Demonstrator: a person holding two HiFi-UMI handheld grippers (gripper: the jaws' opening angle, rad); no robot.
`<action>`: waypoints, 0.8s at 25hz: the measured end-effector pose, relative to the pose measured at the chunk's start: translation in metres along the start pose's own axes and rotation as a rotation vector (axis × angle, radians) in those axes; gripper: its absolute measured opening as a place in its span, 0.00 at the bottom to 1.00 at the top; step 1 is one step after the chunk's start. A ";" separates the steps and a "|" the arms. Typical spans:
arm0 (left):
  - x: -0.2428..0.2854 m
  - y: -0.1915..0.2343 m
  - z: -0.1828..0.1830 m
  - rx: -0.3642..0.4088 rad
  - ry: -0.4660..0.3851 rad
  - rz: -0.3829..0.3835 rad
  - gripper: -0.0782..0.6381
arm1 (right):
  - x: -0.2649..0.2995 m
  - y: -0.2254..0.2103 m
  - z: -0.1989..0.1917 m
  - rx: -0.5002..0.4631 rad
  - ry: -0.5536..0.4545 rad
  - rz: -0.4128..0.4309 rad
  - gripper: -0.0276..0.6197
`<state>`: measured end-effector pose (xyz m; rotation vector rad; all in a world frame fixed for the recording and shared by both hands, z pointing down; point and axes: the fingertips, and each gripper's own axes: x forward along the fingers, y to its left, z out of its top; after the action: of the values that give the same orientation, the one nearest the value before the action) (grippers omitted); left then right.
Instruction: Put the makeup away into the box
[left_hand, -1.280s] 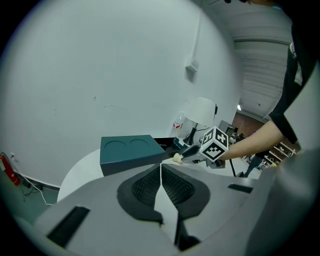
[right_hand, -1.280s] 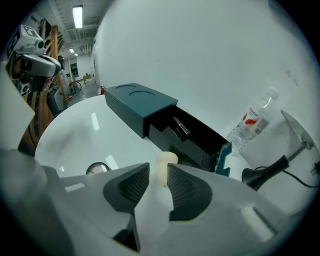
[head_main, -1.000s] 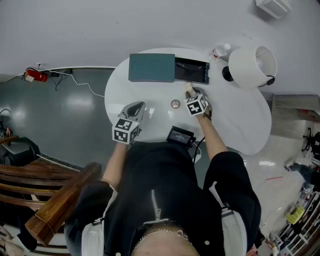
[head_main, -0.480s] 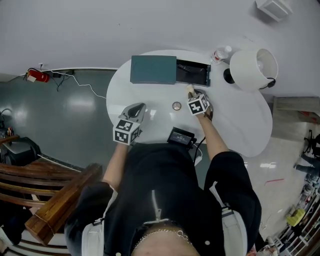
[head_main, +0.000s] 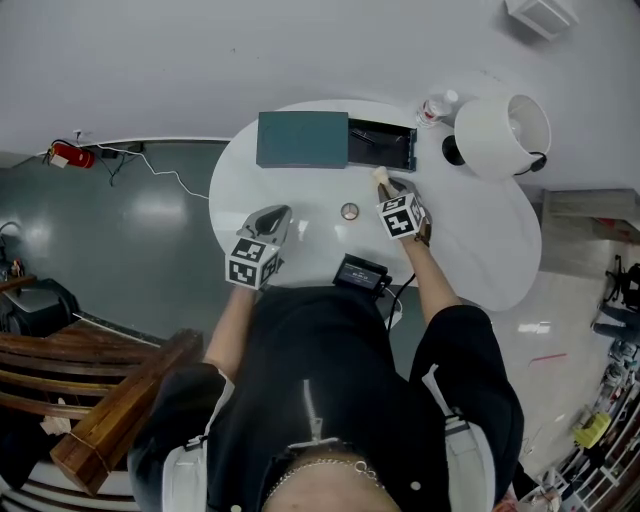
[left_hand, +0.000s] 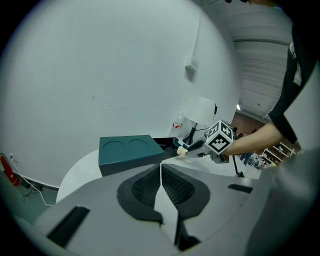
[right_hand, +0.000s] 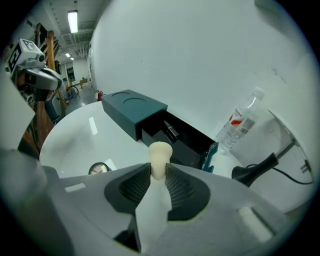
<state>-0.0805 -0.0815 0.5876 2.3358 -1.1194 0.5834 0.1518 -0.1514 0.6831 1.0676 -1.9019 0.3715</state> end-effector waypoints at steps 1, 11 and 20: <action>0.000 -0.001 0.000 -0.003 0.002 -0.003 0.13 | -0.004 -0.001 0.004 -0.006 -0.011 -0.002 0.18; -0.003 0.001 -0.002 -0.019 0.001 0.011 0.13 | -0.019 -0.017 0.050 -0.056 -0.087 0.000 0.18; -0.009 0.009 -0.002 -0.037 -0.013 0.045 0.13 | 0.020 -0.020 0.078 -0.128 -0.008 0.101 0.18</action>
<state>-0.0931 -0.0792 0.5864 2.2918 -1.1814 0.5599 0.1196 -0.2221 0.6532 0.8927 -1.9641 0.2976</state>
